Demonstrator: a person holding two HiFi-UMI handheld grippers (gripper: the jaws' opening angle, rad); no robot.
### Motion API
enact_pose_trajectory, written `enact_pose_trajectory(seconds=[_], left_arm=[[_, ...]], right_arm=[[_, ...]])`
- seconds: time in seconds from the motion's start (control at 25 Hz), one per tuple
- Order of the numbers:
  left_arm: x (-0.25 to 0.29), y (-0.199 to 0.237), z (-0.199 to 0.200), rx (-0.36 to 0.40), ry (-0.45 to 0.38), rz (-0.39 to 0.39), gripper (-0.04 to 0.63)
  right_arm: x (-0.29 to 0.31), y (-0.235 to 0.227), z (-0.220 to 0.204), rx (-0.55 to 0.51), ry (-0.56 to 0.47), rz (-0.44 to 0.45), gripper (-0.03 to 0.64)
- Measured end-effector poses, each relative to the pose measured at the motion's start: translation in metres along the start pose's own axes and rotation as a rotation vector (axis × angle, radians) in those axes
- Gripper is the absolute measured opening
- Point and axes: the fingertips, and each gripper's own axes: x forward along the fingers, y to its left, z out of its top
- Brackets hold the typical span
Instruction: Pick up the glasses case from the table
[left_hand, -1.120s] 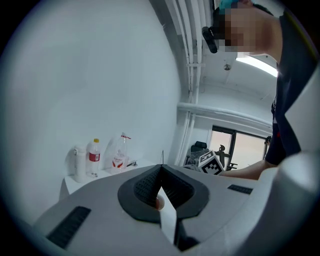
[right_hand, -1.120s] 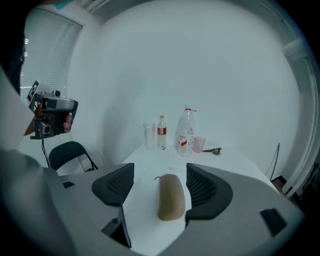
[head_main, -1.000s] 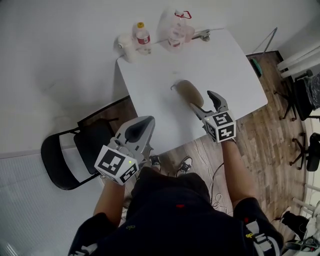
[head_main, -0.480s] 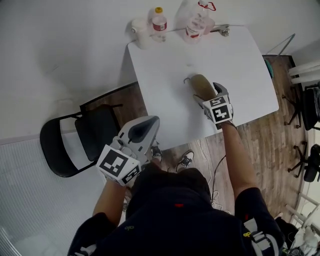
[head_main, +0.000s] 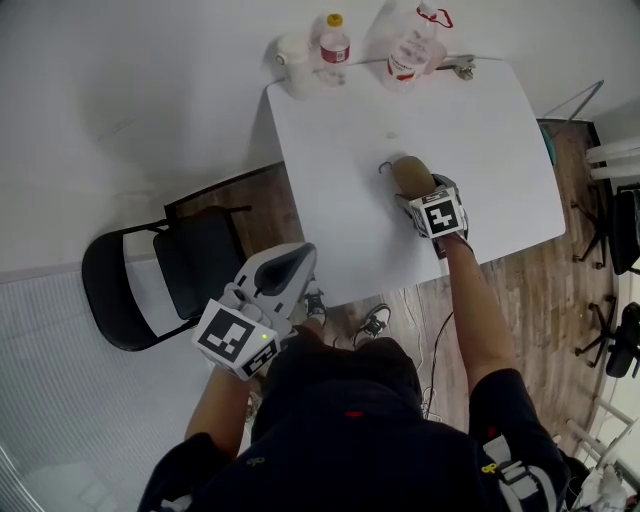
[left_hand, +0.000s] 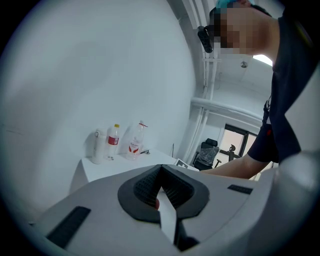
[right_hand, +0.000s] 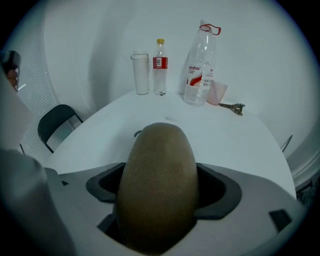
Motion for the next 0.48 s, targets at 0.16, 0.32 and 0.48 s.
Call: enact_pose_trajectory(seconds=[0.16,0.32,0.48], left_arm=[[0.002,-0.001,0.000,0.002,0.009,-0.008,0.020],[0.005,-0.010,0.008,0.000,0.007,-0.034,0.020],[0.007,-0.017,0.017,0.020,-0.008,-0.056,0.020]], right_arm=[[0.000,-0.006,0.001,0.025,-0.015,-0.017,0.413],[-0.021,-0.009,0.010,0.096,-0.114,-0.044,0.410],[-0.063,-0.006,0.032,0.129,-0.247,-0.062,0.411]])
